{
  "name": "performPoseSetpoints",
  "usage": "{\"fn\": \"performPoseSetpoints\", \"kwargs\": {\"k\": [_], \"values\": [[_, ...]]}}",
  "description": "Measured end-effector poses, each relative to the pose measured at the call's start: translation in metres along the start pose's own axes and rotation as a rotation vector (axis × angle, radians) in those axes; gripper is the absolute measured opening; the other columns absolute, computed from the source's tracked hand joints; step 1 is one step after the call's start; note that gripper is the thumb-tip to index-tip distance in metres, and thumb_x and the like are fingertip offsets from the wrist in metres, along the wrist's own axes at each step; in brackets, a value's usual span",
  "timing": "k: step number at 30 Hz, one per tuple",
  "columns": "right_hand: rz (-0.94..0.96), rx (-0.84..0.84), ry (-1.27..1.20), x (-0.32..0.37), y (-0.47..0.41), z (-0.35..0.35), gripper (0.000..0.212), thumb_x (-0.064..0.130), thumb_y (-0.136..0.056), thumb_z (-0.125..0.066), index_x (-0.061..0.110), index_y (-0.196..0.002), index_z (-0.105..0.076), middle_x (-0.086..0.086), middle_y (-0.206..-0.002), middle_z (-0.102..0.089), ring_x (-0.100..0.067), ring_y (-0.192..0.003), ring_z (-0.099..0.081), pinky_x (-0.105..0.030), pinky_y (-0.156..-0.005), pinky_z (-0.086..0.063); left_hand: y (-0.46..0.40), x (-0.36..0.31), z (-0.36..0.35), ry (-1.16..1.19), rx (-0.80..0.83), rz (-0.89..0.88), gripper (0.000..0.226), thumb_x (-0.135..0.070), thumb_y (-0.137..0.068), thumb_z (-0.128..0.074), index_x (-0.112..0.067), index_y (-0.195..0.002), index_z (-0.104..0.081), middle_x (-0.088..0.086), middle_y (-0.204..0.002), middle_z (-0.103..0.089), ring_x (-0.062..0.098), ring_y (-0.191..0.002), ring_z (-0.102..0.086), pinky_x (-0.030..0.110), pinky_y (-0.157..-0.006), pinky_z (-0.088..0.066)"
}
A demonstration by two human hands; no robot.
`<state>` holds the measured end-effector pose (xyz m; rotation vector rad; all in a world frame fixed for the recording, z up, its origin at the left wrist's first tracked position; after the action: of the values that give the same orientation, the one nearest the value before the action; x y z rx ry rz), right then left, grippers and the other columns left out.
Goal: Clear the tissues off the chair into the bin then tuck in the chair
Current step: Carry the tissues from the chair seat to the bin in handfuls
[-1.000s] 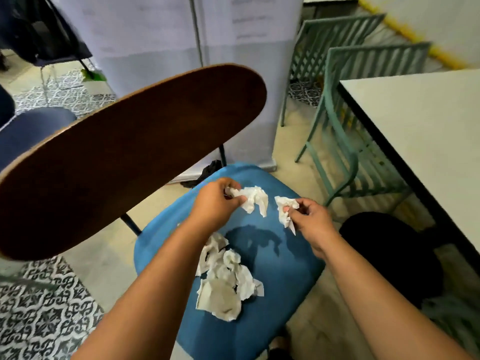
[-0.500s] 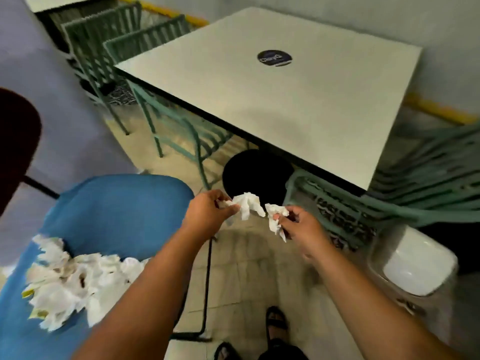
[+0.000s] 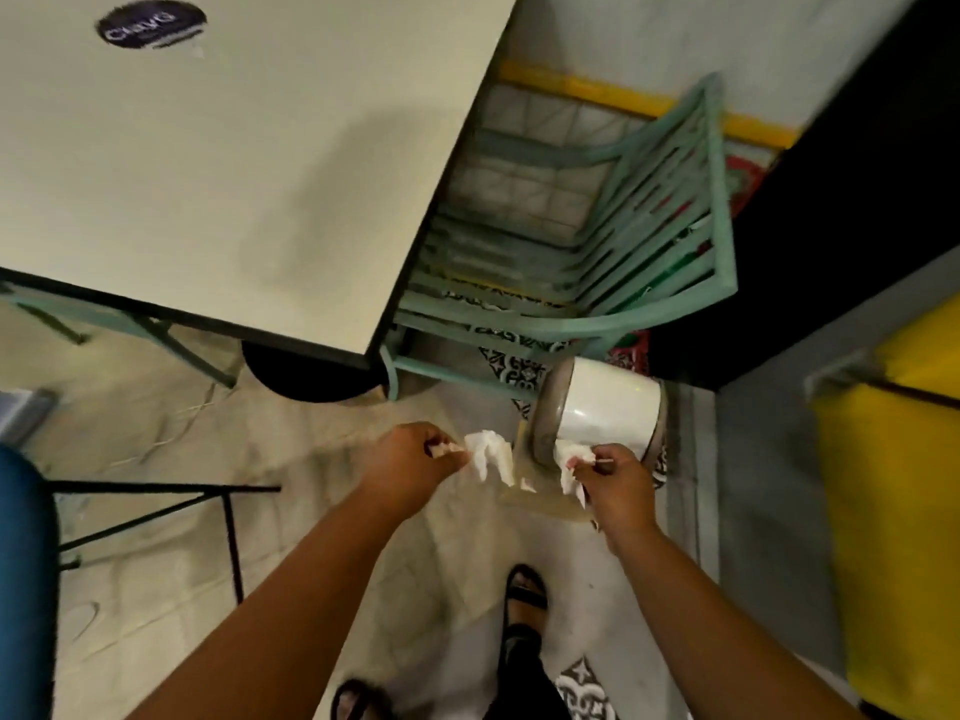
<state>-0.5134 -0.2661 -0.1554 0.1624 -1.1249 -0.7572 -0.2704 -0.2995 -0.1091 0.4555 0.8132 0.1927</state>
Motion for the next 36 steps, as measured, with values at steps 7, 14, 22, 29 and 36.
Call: {"fn": "performPoseSetpoints", "kwargs": {"k": [7, 14, 22, 29, 36], "values": [[-0.084, 0.067, 0.212, -0.029, -0.095, 0.014, 0.021, 0.023, -0.080, -0.071, 0.005, -0.091, -0.071, -0.012, -0.089, -0.071, -0.029, -0.086, -0.066, -0.039, -0.080, -0.052, -0.055, -0.037, -0.080, 0.034, 0.000, 0.094, 0.022, -0.038, -0.080, -0.074, -0.020, -0.092, -0.072, -0.002, -0.087, -0.072, 0.013, -0.079, -0.065, 0.023, -0.069, -0.049], [-0.404, 0.170, -0.129, -0.052, -0.144, -0.004, 0.015, 0.015, -0.085, -0.058, 0.004, -0.093, -0.066, -0.021, -0.098, -0.068, -0.026, -0.078, -0.062, -0.048, -0.088, -0.056, -0.083, -0.049, -0.120, 0.017, -0.023, 0.171, 0.023, -0.044, -0.076, -0.076, -0.022, -0.080, -0.069, 0.001, -0.076, -0.072, 0.018, -0.075, -0.068, 0.038, -0.074, -0.058], [-0.617, 0.254, -0.443, -0.047, -0.127, 0.016, 0.014, 0.004, -0.094, -0.046, 0.006, -0.086, -0.057, -0.013, -0.092, -0.059, -0.021, -0.068, -0.055, -0.025, -0.058, -0.051, -0.087, -0.068, -0.159, -0.141, 0.028, 0.192, 0.031, -0.046, -0.080, -0.070, -0.019, -0.094, -0.069, 0.001, -0.083, -0.071, 0.017, -0.080, -0.067, 0.029, -0.072, -0.053], [-0.501, 0.193, -0.516, -0.042, -0.112, 0.064, 0.013, 0.002, -0.092, -0.050, 0.010, -0.098, -0.059, -0.014, -0.097, -0.063, -0.021, -0.067, -0.060, -0.039, -0.078, -0.056, -0.113, -0.101, -0.207, -0.337, 0.069, 0.132, 0.031, -0.041, -0.085, -0.061, -0.017, -0.103, -0.069, 0.005, -0.099, -0.071, 0.022, -0.089, -0.067, 0.031, -0.073, -0.054], [-0.437, 0.136, -0.541, -0.061, -0.110, 0.112, 0.012, 0.008, -0.090, -0.055, 0.011, -0.100, -0.061, -0.015, -0.094, -0.067, -0.022, -0.078, -0.064, -0.030, -0.069, -0.056, -0.134, -0.104, -0.259, -0.292, 0.088, 0.189, 0.030, -0.038, -0.086, -0.065, -0.014, -0.105, -0.067, 0.004, -0.098, -0.071, 0.025, -0.087, -0.068, 0.038, -0.079, -0.057]]}}
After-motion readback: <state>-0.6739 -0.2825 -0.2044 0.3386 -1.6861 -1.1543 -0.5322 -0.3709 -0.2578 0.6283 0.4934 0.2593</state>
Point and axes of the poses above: each hand's wrist, its own y-axis away from the middle knuckle, its own z-axis out of the back of the hand, x = y × z, the point moved 2 cm from there along -y, towards the middle knuckle
